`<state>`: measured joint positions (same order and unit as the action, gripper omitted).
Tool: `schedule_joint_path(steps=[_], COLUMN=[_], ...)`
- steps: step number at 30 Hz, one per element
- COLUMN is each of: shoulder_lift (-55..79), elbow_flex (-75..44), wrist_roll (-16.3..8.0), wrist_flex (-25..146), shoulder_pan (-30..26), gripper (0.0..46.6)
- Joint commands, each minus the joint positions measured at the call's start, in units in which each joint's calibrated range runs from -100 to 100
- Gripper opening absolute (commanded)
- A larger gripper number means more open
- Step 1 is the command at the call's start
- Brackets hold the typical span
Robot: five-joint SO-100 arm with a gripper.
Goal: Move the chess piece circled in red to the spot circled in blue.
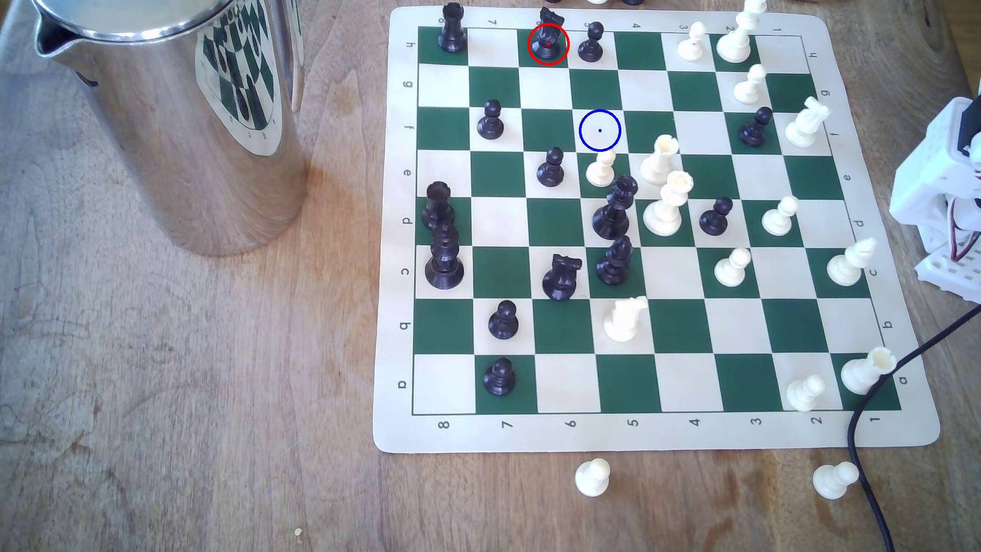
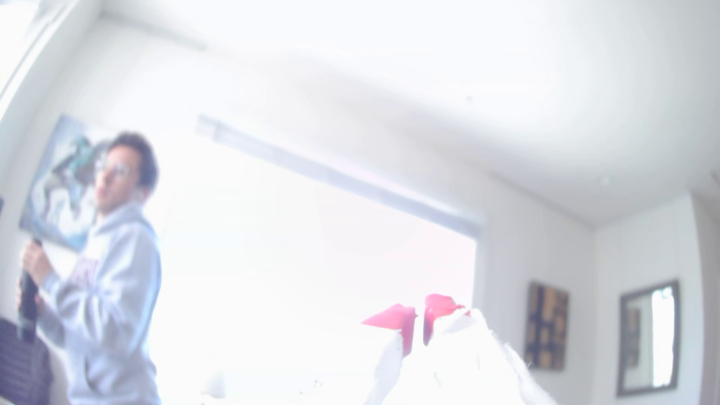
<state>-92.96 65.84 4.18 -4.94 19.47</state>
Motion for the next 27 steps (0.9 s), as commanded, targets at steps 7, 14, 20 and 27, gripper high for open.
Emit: schedule_joint_path(steps=[7,14,20,27], shoulder_lift=[-2.7,11.0,20.6,39.0], elbow_flex=[-13.4,-21.1,-24.5,-32.4], wrist_roll=[-0.9,-4.4,-5.3,-5.2], wrist_flex=[40.0,53.4,58.9,58.3], shoulder_pan=[2.1,1.2,1.0,2.5], gripper=[0.3,0.2,8.0,13.3])
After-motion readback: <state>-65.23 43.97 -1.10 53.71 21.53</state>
